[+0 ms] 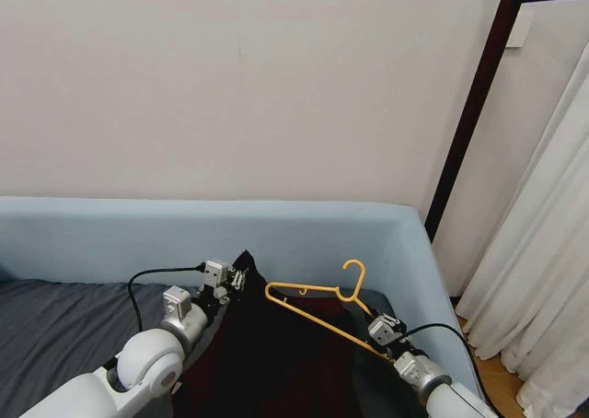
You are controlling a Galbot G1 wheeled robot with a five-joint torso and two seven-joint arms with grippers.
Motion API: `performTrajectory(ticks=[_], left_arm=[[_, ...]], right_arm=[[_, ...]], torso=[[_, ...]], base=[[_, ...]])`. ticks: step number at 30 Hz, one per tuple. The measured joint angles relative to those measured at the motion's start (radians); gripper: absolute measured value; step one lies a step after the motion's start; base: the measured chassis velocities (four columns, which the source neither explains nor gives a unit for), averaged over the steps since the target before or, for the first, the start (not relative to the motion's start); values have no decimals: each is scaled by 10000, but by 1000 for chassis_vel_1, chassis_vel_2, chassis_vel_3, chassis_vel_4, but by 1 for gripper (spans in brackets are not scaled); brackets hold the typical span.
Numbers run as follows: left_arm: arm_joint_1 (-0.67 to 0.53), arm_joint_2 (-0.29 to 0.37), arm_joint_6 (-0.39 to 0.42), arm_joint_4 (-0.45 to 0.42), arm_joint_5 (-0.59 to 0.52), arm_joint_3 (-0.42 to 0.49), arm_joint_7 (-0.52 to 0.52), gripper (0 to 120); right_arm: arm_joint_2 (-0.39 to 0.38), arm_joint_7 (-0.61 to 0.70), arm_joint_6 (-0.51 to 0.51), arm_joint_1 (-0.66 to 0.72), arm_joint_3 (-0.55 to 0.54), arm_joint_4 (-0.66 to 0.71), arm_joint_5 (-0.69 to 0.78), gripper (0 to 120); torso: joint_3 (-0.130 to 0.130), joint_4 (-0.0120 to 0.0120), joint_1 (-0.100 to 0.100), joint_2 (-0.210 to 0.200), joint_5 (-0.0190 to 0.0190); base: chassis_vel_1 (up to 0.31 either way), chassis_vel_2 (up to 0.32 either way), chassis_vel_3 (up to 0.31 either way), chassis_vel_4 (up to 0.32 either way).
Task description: Pick up the clothes from the sofa and hang them on the clothes hanger.
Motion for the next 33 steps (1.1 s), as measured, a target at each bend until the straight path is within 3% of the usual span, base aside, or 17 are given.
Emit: performTrajectory(ticks=[17,33], left_arm=[[-559,27,12,185,646,999,105,0],[-449,499,-152,579,531,415,164,0]], right_arm=[[104,-96,-193,866,-1309,477,-70,5],[-955,-581,483,1102,-1180,290,171,5]], torso=[[1,-2,1,0,1],[0,-1,2,0,1]], base=[[0,0,0,0],[0,0,0,0]])
